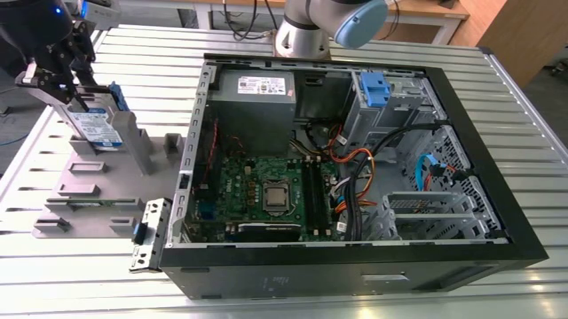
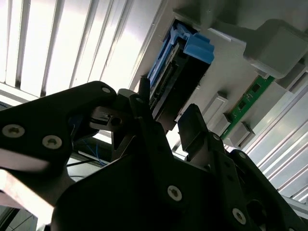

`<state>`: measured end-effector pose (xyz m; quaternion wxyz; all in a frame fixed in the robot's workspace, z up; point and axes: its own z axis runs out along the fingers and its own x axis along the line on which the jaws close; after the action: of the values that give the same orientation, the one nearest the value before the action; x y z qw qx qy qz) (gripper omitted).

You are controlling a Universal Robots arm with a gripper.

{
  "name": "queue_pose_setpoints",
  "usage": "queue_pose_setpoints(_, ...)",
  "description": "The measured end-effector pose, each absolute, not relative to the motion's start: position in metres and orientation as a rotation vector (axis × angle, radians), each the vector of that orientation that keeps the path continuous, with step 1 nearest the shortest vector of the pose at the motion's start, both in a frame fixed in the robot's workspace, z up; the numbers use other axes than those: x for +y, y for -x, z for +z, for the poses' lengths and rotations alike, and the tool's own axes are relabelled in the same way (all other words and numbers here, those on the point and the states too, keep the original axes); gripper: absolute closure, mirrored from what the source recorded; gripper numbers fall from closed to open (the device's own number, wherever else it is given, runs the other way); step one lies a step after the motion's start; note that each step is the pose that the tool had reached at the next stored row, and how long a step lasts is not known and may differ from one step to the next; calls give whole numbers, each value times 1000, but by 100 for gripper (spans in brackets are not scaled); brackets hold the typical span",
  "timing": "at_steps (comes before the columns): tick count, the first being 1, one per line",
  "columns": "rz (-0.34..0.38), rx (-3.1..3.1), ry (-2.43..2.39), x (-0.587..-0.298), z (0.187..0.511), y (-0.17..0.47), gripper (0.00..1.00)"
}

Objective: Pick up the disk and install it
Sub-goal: 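Pick up the disk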

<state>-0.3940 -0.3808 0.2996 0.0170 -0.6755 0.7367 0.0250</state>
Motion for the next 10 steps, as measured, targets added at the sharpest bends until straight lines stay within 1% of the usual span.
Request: queue_pose_setpoints(10, 78, 2290, 2100, -377, 300, 394, 49)
